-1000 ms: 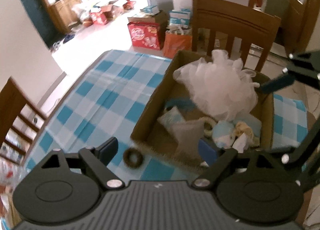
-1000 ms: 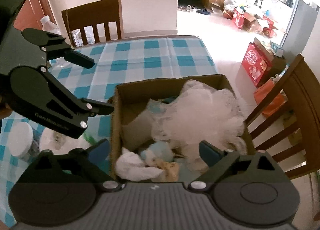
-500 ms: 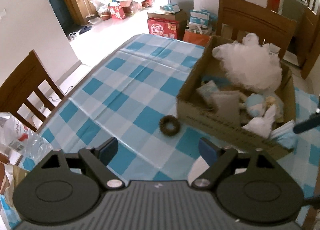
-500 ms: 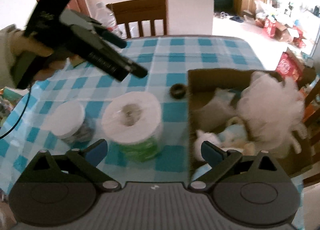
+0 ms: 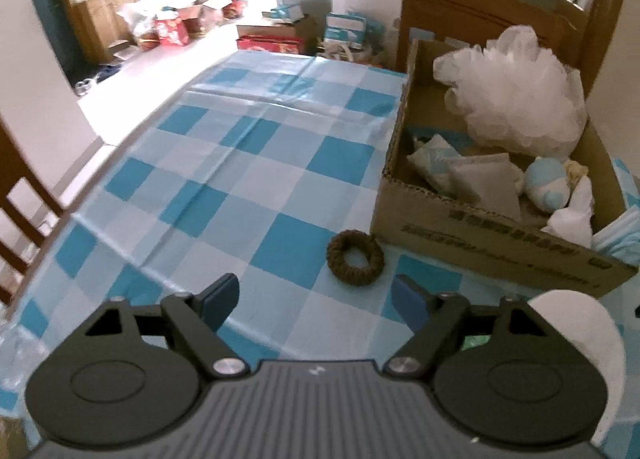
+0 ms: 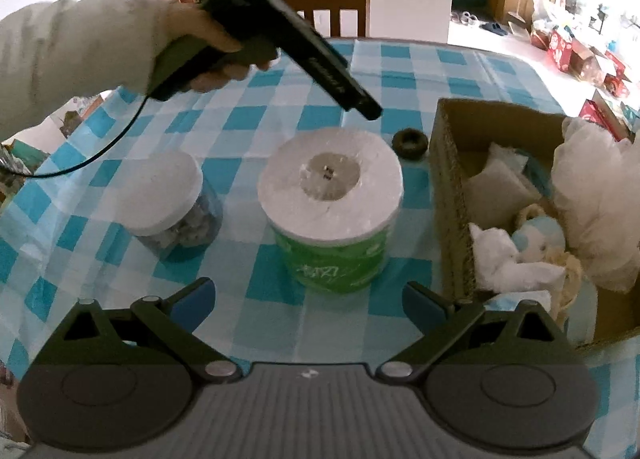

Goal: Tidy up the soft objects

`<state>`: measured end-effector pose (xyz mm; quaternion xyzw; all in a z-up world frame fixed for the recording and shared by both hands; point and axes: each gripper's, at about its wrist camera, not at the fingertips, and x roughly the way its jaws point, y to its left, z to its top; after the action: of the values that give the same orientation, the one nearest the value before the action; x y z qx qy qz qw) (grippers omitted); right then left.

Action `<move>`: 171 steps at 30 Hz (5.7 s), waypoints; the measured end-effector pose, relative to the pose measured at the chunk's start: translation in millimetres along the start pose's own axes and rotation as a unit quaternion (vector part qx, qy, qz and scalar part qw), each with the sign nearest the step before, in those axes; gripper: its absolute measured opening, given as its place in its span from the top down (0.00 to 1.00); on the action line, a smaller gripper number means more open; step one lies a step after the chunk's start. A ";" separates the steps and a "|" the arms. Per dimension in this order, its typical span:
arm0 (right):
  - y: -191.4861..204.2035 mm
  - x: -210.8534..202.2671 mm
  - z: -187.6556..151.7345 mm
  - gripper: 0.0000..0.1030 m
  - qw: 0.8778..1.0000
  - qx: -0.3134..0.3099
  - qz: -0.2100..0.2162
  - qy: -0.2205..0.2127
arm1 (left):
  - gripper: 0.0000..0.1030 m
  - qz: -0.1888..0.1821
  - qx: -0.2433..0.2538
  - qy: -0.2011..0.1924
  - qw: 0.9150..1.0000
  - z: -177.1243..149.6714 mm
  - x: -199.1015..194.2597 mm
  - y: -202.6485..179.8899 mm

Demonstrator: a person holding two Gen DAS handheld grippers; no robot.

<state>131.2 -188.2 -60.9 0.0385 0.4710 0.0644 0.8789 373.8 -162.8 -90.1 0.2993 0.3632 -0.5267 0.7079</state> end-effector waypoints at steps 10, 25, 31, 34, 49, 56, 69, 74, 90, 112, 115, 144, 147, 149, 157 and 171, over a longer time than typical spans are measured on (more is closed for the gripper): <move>0.6 19.2 -4.7 0.02 0.999 0.005 -0.018 0.027 | 0.31 -0.039 0.028 0.006 0.999 6.6 42.6 -9.3; -2.1 31.9 -2.7 0.02 0.999 0.014 -0.004 0.040 | 0.62 -0.058 0.036 0.014 0.998 6.9 61.9 -14.4; -2.2 33.8 -3.9 0.02 0.999 0.014 -0.002 0.045 | 0.70 -0.056 0.020 0.016 0.998 4.7 58.1 -9.2; -1.8 32.7 -4.3 0.02 0.999 0.011 -0.003 0.045 | 0.71 -0.050 0.012 0.017 0.999 3.4 52.3 -5.9; -0.3 11.8 -6.8 0.02 1.000 -0.003 -0.005 0.024 | 0.71 -0.009 0.017 -0.008 1.000 12.5 -32.6 -21.7; -1.5 -4.4 -15.5 0.02 1.000 -0.006 0.000 0.011 | 0.71 -0.019 0.044 -0.041 0.998 44.3 -67.7 -67.3; -26.9 -40.1 -44.8 0.02 1.000 0.009 -0.017 -0.012 | 0.54 -0.038 0.045 -0.027 0.998 90.3 -30.3 -145.9; -42.5 -49.3 -50.5 0.01 0.999 0.023 -0.020 -0.022 | 0.04 0.017 0.038 -0.071 0.997 88.2 -42.0 -164.1; -102.5 -73.6 -30.2 0.01 0.986 0.094 -0.139 -0.002 | 0.02 0.168 -0.139 -0.012 0.976 39.0 -120.0 -198.7; -84.8 -105.3 -11.5 0.00 0.966 0.167 -0.194 -0.018 | 0.01 0.179 -0.248 -0.003 0.952 -2.3 -167.4 -217.2; -81.4 -104.7 -12.5 0.00 0.966 0.170 -0.196 -0.014 | 0.01 0.179 -0.251 -0.002 0.951 -4.3 -168.6 -216.1; -73.4 -102.9 -13.7 0.00 0.965 0.170 -0.201 -0.009 | 0.01 0.181 -0.254 0.000 0.950 -7.7 -170.9 -214.4; -73.5 -102.0 -15.2 0.00 0.964 0.170 -0.202 -0.008 | 0.01 0.182 -0.253 0.000 0.950 -7.6 -170.9 -214.5; -73.7 -101.7 -15.8 0.00 0.964 0.171 -0.202 -0.008 | 0.01 0.182 -0.254 0.000 0.950 -7.4 -170.8 -214.6; -74.4 -101.2 -17.1 0.00 0.964 0.172 -0.203 -0.006 | 0.01 0.182 -0.254 0.000 0.950 -7.5 -171.0 -214.9; -74.1 -101.2 -17.4 0.00 0.964 0.172 -0.204 -0.006 | 0.01 0.181 -0.254 0.001 0.950 -8.8 -170.7 -215.4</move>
<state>67.0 -276.4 3.3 0.0926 0.4673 -0.1983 0.8566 133.6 -122.7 37.7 0.1711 0.4253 -0.2799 0.8435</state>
